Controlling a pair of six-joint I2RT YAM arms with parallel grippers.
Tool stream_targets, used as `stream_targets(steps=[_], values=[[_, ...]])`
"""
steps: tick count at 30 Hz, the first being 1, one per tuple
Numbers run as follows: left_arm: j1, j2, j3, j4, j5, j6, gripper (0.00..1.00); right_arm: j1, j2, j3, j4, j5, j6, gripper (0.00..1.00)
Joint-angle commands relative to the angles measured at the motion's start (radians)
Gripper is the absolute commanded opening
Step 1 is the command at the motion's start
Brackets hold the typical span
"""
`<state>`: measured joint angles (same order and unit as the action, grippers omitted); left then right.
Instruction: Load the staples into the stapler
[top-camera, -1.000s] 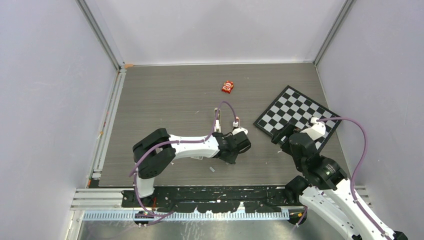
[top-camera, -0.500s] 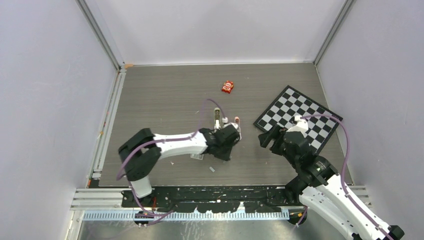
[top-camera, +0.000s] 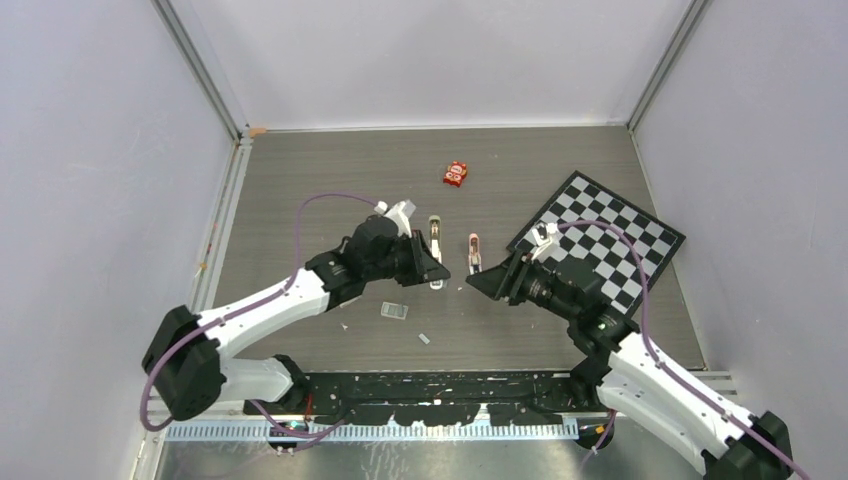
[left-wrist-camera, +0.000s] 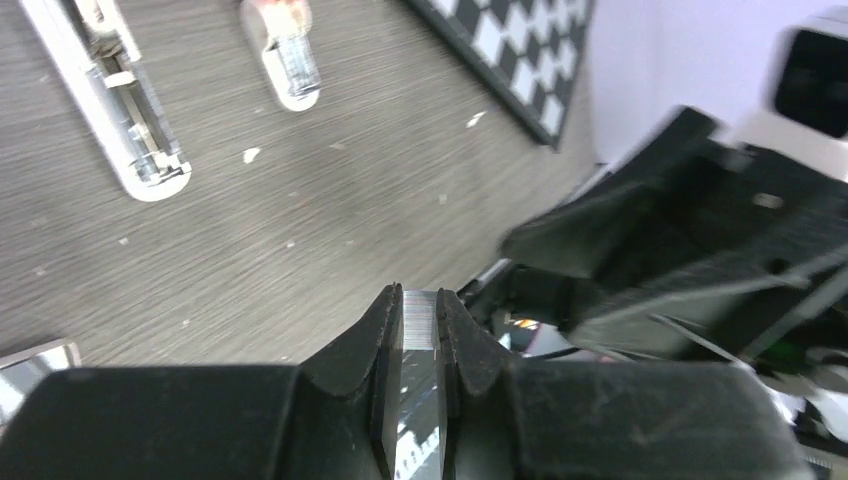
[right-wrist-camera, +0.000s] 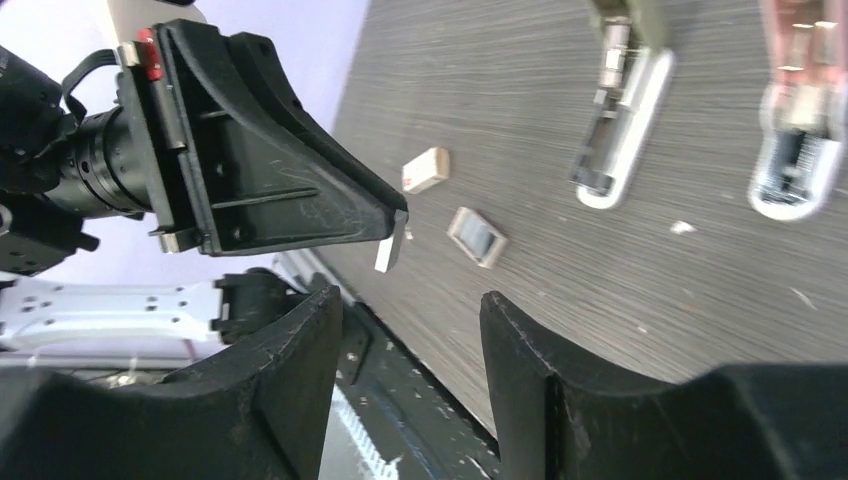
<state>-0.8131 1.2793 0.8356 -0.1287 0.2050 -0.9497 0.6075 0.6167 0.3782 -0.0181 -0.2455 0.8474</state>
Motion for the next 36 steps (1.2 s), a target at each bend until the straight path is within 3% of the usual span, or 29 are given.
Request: stream_targets(steps=[1,10,15,23,36], values=[[0.005,-0.114,-0.036,0.169,0.044,-0.081,0.16,0.017,0.069,-0.041,0.429,-0.146,0.146,0.58],[0.005,-0.215,-0.115,0.331,0.039,-0.197,0.16,0.065,0.172,-0.058,0.683,-0.154,0.226,0.57],[0.005,-0.221,-0.141,0.403,0.044,-0.226,0.17,0.091,0.195,-0.066,0.756,-0.157,0.229,0.51],[0.004,-0.225,-0.180,0.500,0.063,-0.270,0.17,0.104,0.188,-0.074,0.771,-0.148,0.228,0.49],[0.005,-0.248,-0.198,0.526,0.062,-0.285,0.17,0.103,0.187,-0.075,0.797,-0.128,0.246,0.46]])
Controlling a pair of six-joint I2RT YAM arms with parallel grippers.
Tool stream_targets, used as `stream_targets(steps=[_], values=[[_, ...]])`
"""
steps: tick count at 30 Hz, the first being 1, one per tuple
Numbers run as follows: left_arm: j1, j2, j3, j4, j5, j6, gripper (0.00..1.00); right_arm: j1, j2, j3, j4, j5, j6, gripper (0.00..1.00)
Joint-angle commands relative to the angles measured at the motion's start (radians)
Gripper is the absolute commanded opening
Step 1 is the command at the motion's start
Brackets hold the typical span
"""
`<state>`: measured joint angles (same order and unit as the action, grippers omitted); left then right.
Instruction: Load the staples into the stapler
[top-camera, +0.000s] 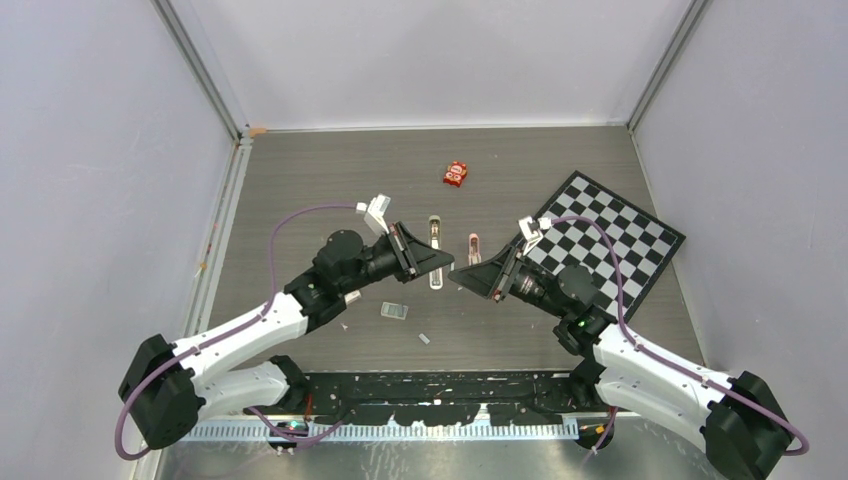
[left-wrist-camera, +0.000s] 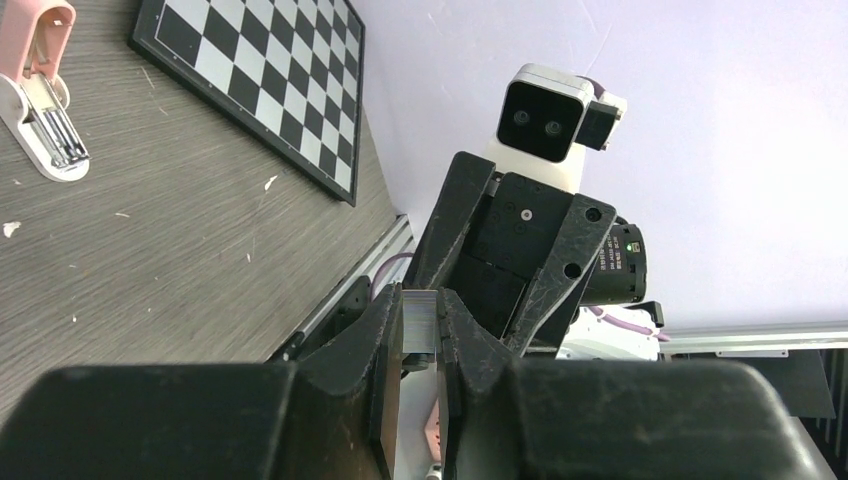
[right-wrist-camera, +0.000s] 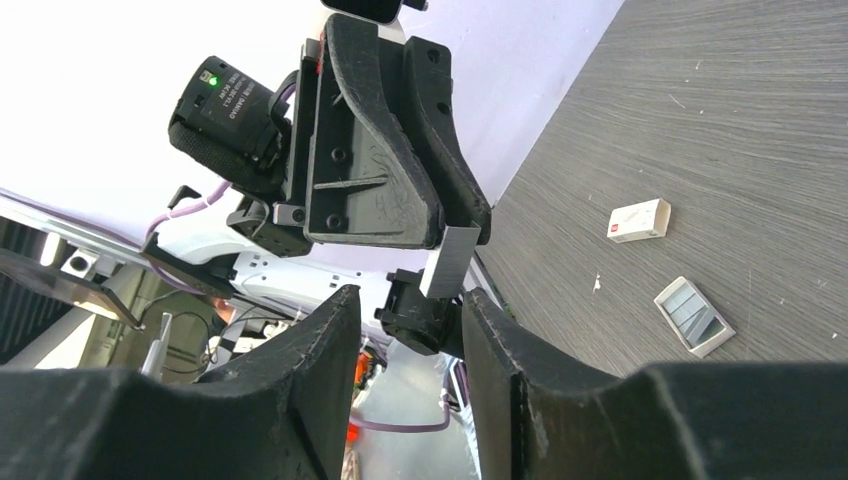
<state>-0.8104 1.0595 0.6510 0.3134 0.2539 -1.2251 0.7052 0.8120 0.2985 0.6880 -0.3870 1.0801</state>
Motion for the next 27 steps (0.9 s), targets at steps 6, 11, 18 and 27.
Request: stream_targets(steps=[6,11,18,27], values=[[0.002,-0.012,-0.041,0.152,0.026,-0.051,0.16,0.006,0.017,0.002,0.140,0.005,0.029,0.43],[0.002,-0.003,-0.054,0.199,0.031,-0.068,0.16,0.005,0.040,0.003,0.174,-0.002,0.047,0.42],[0.001,-0.009,-0.071,0.220,0.024,-0.079,0.16,0.005,0.040,-0.003,0.189,0.011,0.050,0.37],[0.000,-0.011,-0.082,0.230,0.024,-0.073,0.18,0.005,0.027,-0.016,0.200,0.025,0.043,0.29]])
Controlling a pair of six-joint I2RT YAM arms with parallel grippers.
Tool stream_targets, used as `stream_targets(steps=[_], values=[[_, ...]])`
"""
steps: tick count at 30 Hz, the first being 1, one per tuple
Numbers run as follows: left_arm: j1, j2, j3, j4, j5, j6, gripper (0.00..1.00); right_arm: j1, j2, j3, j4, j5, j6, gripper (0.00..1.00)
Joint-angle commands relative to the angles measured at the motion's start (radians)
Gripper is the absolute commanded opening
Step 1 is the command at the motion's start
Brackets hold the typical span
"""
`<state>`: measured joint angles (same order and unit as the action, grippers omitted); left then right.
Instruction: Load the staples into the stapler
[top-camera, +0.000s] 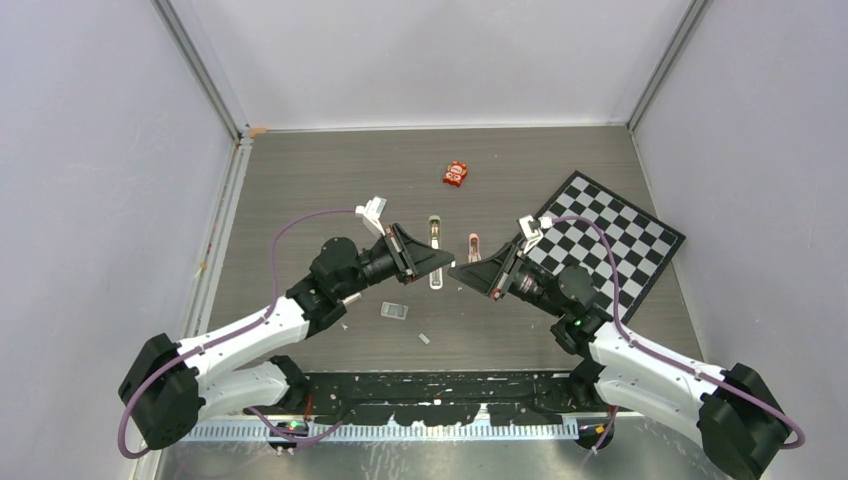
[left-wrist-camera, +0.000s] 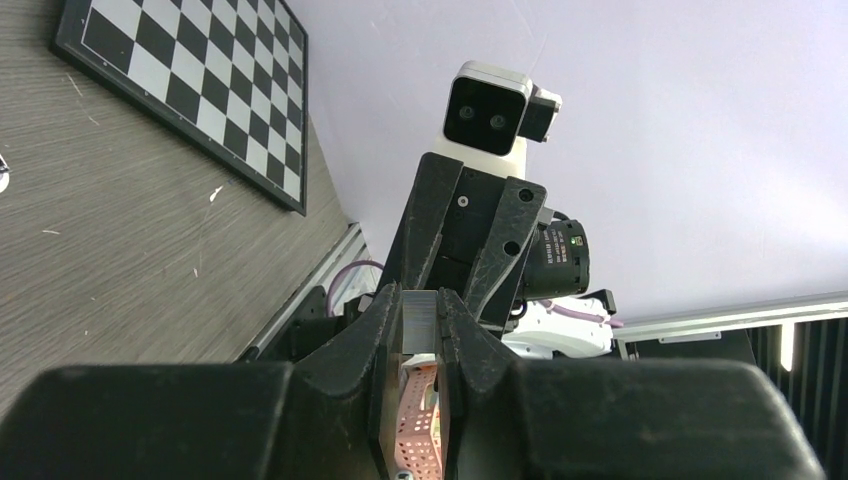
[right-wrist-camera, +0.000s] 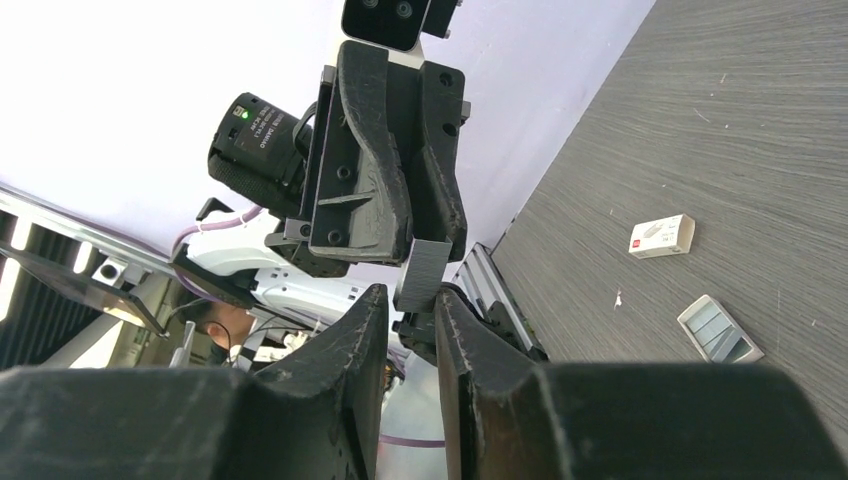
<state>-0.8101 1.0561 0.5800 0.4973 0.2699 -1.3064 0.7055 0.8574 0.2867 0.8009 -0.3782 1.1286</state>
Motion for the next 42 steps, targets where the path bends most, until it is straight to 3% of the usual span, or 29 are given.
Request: stream_targets(steps=[1,9,15,24,27,33,40,42], values=[[0.000,-0.008,-0.012,0.044,0.006,0.010,0.19,0.006,-0.022,-0.006,0.086,0.020,-0.007,0.29],[0.000,-0.029,-0.010,0.004,-0.003,0.038,0.36,0.006,-0.034,-0.013,0.061,0.031,-0.020,0.26],[0.001,-0.097,0.037,-0.178,-0.059,0.154,0.52,0.006,-0.071,-0.017,-0.046,0.074,-0.053,0.26],[0.001,-0.209,0.224,-0.729,-0.260,0.456,0.68,0.006,-0.198,0.040,-0.500,0.192,-0.188,0.26],[0.002,-0.238,0.275,-0.846,-0.349,0.583,0.85,0.008,-0.197,0.086,-0.679,0.254,-0.238,0.26],[0.001,-0.335,0.337,-1.016,-0.545,0.805,0.92,0.015,-0.054,0.193,-1.017,0.420,-0.235,0.26],[0.001,-0.463,0.331,-1.116,-0.702,0.940,0.93,0.137,0.108,0.235,-1.181,0.614,-0.172,0.26],[0.001,-0.496,0.305,-1.118,-0.730,0.953,0.99,0.171,0.169,0.273,-1.224,0.660,-0.154,0.26]])
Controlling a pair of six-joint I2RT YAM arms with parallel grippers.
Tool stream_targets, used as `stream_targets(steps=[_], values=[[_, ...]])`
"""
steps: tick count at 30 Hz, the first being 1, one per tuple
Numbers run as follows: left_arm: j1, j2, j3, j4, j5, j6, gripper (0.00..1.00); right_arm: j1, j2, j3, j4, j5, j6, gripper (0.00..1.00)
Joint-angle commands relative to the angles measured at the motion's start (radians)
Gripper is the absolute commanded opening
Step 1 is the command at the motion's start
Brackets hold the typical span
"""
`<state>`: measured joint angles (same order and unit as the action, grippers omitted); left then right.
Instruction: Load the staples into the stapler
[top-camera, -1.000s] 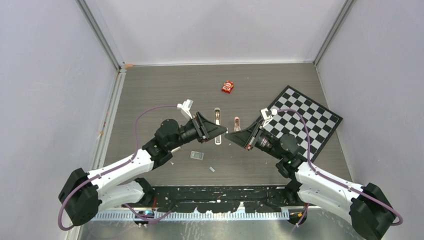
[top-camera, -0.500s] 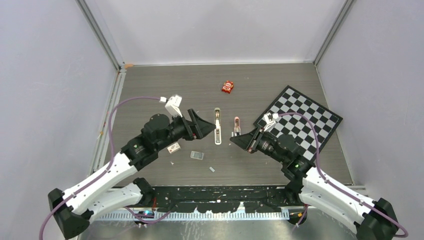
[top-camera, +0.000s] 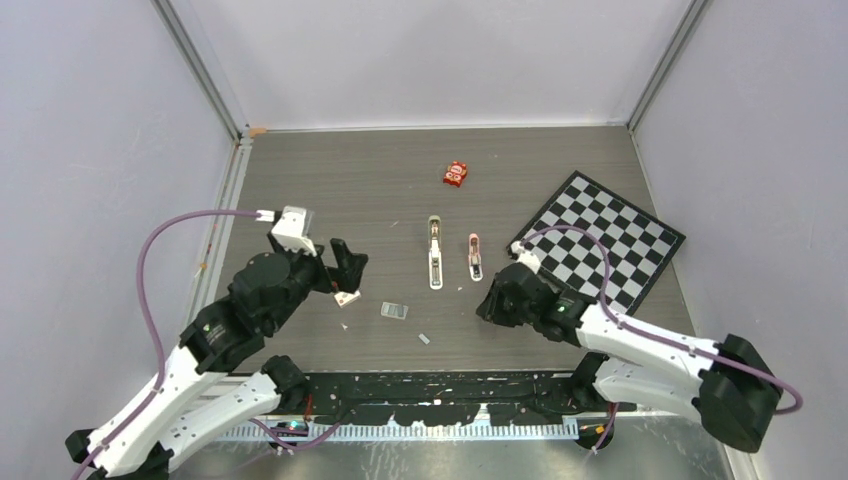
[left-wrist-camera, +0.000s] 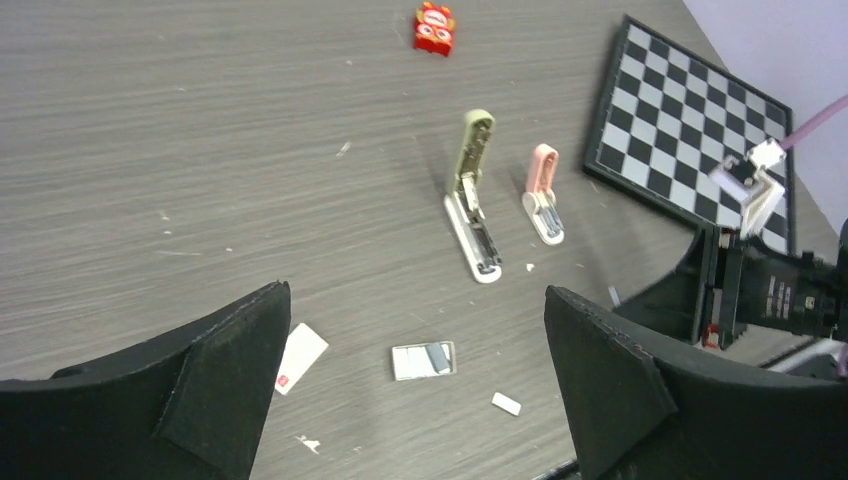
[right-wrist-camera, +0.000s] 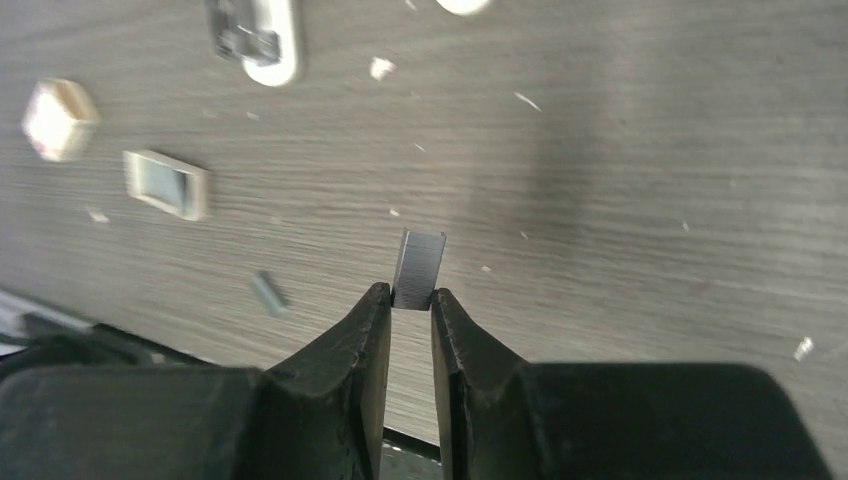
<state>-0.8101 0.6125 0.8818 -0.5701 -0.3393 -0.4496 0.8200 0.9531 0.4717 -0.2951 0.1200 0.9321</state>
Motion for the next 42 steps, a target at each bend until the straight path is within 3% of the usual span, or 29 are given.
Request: stream_targets(steps=[1,9,20,27,35,38,42], values=[[0.002,-0.063,-0.012,-0.046,-0.131,0.097,1.00,0.075,0.109,0.109,-0.148,0.173,0.049,0.26],[0.002,-0.059,-0.015,-0.041,-0.151,0.139,1.00,0.171,0.389,0.290,-0.302,0.260,0.077,0.26],[0.002,-0.069,-0.017,-0.047,-0.151,0.148,1.00,0.225,0.543,0.369,-0.323,0.234,0.108,0.27],[0.001,-0.104,-0.008,-0.076,-0.157,0.171,1.00,0.227,0.516,0.407,-0.367,0.224,0.038,0.45],[0.002,-0.145,-0.010,-0.115,-0.165,0.185,1.00,0.204,0.485,0.455,-0.459,0.264,-0.021,0.52],[0.001,-0.147,-0.008,-0.113,-0.147,0.198,1.00,0.190,0.474,0.443,-0.434,0.234,-0.096,0.59],[0.002,-0.139,-0.014,-0.112,-0.113,0.228,1.00,0.150,0.451,0.467,-0.423,0.138,-0.322,0.66]])
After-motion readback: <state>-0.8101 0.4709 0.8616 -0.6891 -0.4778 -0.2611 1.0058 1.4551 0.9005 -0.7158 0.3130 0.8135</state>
